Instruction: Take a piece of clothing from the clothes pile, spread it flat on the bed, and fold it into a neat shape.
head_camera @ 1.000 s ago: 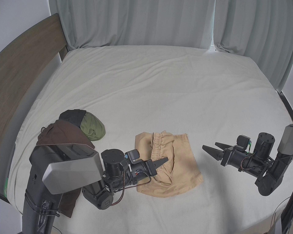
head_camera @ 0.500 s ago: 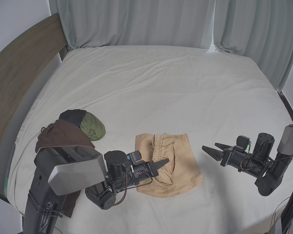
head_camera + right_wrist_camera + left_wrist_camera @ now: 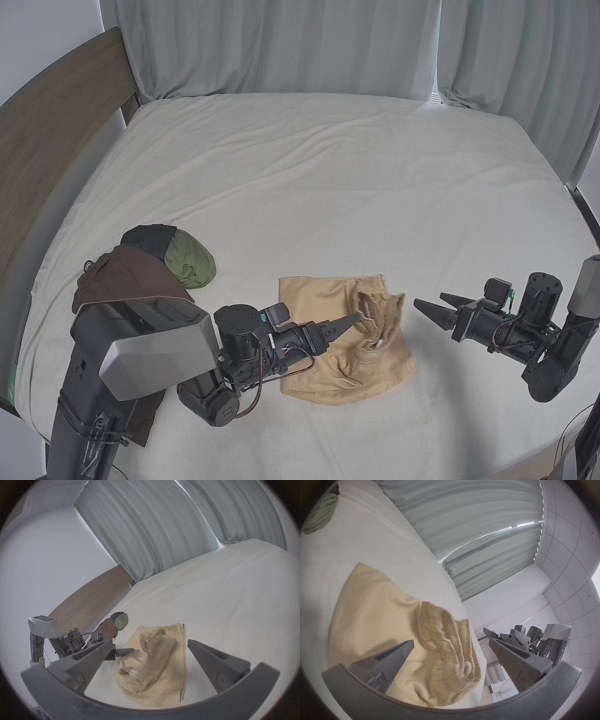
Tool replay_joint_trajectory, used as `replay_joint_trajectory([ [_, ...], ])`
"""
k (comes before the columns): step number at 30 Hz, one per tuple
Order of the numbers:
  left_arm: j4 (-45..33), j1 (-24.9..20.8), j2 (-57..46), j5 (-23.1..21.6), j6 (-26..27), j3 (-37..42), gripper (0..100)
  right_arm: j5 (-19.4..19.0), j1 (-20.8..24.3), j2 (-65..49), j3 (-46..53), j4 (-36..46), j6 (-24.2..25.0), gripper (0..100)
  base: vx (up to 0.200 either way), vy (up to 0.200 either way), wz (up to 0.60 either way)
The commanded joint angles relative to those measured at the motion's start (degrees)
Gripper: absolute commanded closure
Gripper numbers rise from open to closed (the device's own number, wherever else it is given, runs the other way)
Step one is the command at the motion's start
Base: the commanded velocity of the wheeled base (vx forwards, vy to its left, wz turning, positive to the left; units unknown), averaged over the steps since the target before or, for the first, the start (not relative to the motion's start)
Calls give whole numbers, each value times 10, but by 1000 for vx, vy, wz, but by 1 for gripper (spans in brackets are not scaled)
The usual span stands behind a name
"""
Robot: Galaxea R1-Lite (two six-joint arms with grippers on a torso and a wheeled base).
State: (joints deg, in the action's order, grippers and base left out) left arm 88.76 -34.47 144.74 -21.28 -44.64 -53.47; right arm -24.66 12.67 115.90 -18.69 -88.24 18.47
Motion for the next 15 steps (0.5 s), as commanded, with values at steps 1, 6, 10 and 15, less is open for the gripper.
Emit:
replay_joint_trajectory([
  [1, 1, 3, -4, 1, 4, -3, 0, 0, 1, 0, 1, 0, 0, 0, 0, 0, 0],
  [6, 1, 8, -17, 1, 19, 0, 0, 0, 1, 2, 1, 0, -1, 0, 0, 0, 0],
  [10, 1, 23, -39, 0, 54, 9, 0, 0, 1, 3, 5, 0, -1, 0, 0, 0, 0],
  [15, -1, 48, -89, -2, 72, 42, 0, 0, 5, 10, 7, 0, -2, 0, 0, 0, 0],
])
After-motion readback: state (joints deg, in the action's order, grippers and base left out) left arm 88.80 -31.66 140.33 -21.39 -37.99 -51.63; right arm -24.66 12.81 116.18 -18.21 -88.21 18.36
